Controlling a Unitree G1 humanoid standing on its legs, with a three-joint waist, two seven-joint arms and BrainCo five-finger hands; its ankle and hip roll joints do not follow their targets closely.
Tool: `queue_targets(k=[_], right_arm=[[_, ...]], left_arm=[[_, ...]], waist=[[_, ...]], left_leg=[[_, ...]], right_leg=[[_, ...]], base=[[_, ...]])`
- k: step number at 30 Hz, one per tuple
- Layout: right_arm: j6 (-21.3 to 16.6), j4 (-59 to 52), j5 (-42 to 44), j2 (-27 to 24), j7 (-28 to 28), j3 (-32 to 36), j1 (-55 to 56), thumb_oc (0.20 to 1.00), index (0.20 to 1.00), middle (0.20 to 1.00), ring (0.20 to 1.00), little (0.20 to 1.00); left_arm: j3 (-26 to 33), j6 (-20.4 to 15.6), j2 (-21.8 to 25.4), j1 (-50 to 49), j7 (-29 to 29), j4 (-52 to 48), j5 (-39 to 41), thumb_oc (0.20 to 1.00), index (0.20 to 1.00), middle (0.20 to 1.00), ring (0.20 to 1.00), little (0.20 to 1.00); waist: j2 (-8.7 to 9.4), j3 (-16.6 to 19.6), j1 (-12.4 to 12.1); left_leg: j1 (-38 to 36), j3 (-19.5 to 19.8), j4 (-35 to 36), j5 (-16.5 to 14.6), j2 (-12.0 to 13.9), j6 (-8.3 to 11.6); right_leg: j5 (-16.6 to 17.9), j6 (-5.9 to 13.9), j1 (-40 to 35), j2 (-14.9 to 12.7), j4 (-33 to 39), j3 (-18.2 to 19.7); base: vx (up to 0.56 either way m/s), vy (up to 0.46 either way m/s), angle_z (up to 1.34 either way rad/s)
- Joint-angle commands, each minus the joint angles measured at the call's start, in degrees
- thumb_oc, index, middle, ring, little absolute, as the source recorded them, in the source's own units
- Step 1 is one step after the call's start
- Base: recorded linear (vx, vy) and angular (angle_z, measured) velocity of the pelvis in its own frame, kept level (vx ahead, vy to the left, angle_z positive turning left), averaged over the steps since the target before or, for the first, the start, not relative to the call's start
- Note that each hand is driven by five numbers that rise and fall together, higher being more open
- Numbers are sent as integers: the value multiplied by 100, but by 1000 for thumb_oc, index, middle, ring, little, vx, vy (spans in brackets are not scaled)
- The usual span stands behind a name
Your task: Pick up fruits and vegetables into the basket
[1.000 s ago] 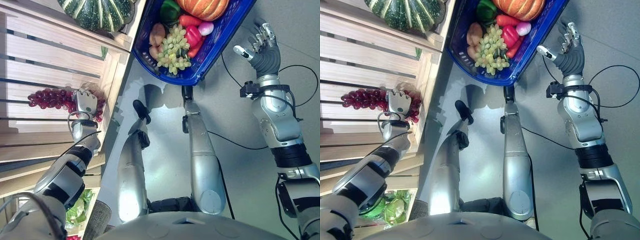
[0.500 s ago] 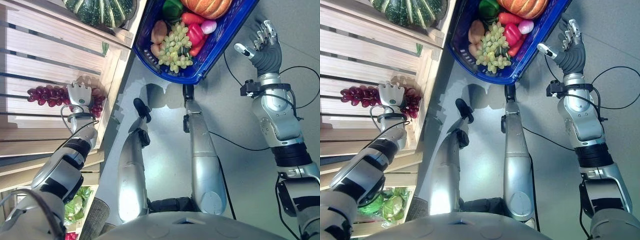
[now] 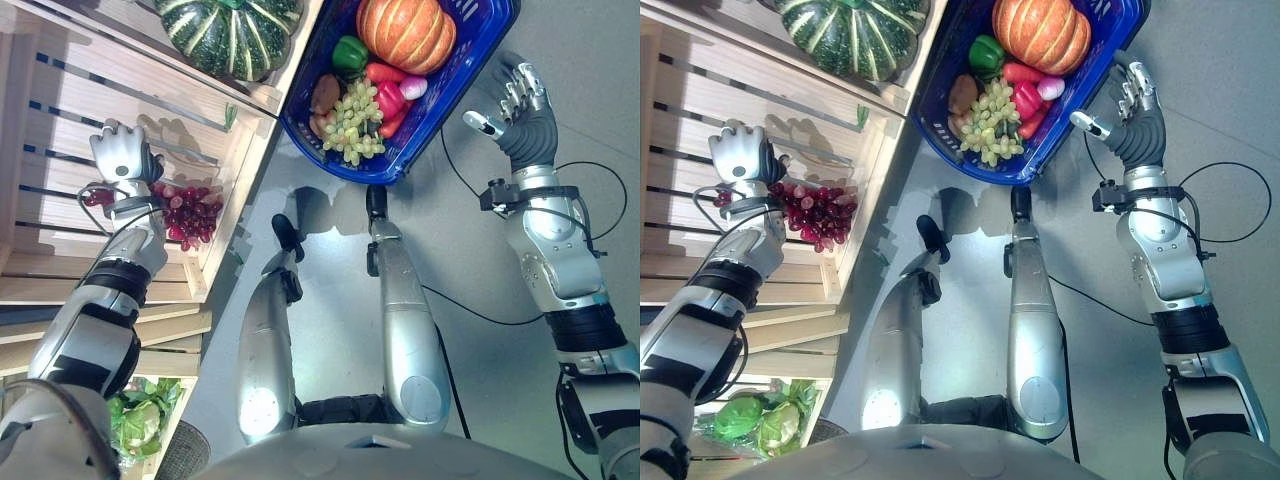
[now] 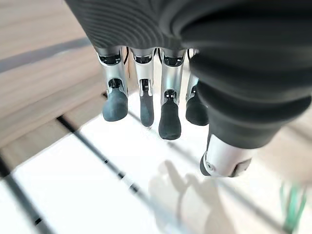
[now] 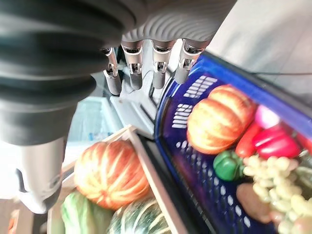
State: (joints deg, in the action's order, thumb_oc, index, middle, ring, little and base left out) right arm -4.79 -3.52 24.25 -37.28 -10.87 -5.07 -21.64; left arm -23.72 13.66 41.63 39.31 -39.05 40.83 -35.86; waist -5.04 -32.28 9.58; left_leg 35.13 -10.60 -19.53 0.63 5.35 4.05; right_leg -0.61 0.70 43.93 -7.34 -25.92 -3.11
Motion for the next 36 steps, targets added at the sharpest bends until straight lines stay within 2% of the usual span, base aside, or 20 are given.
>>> queue_targets(k=[1,4,8,9,14,20,22,25,36], right_arm=[[-246,-668,9,19,76,344,204,1000,1000,1000,1000,1000],[-269,-725,62,34,91,398,295,1000,1000,1000,1000,1000],[-229,-763,107,25,109,420,323,1000,1000,1000,1000,1000],[-204,-784,141,4,105,415,333,1000,1000,1000,1000,1000],[-245,-741,178,11,60,350,357,1000,1000,1000,1000,1000],[-462,-646,343,-41,10,267,431,1000,1000,1000,1000,1000],[-501,-632,362,-47,12,259,445,1000,1000,1000,1000,1000],[-584,-603,467,-110,-6,206,443,1000,1000,1000,1000,1000],[-699,-516,510,-95,-110,57,342,1000,1000,1000,1000,1000]], left_arm=[[478,-132,693,-129,-104,-398,81,200,200,200,200,200],[578,-280,935,-177,-12,-699,160,200,200,200,200,200],[579,-239,1101,-237,100,-972,51,200,200,200,200,200],[530,-188,1154,-247,131,-1040,-91,1000,1000,1000,1000,1000],[323,-59,1179,-290,356,-1095,-256,1000,1000,1000,1000,1000],[-313,498,1198,-489,1239,-1195,-1489,1000,1000,1000,1000,1000],[-412,551,1169,-534,1352,-1190,-1655,1000,1000,1000,1000,1000],[-771,736,1072,-675,1708,-1038,-2397,1000,1000,1000,1000,1000],[-1345,1084,359,-844,1759,16,-3489,1000,1000,1000,1000,1000]], waist=[[119,248,75],[149,248,37],[159,248,26],[163,248,31],[199,248,32],[253,248,52],[258,248,52],[273,248,75],[244,248,138]], left_leg=[[85,-213,4,191,-218,-94],[14,-210,-27,144,-202,-109],[-22,-213,-72,108,-199,-123],[-3,-226,-79,103,-191,-127],[58,-228,-95,81,-177,-140],[166,-243,-106,49,-146,-134],[186,-244,-112,42,-143,-137],[265,-244,-127,36,-125,-133],[497,-247,-142,58,-93,-111]], right_leg=[[-57,164,-327,207,19,-242],[-92,167,-430,194,5,-283],[-121,165,-483,196,-28,-304],[-129,162,-464,203,-40,-304],[-130,165,-429,227,-30,-303],[-106,194,-363,248,21,-323],[-101,202,-346,250,25,-323],[-74,218,-276,256,37,-319],[-26,250,-12,224,37,-289]], base=[[0,0,0],[13,-54,1],[5,-10,0],[0,0,0],[7,-23,0],[16,-31,-2],[8,-11,-2],[17,-19,-2],[2,-1,0]])
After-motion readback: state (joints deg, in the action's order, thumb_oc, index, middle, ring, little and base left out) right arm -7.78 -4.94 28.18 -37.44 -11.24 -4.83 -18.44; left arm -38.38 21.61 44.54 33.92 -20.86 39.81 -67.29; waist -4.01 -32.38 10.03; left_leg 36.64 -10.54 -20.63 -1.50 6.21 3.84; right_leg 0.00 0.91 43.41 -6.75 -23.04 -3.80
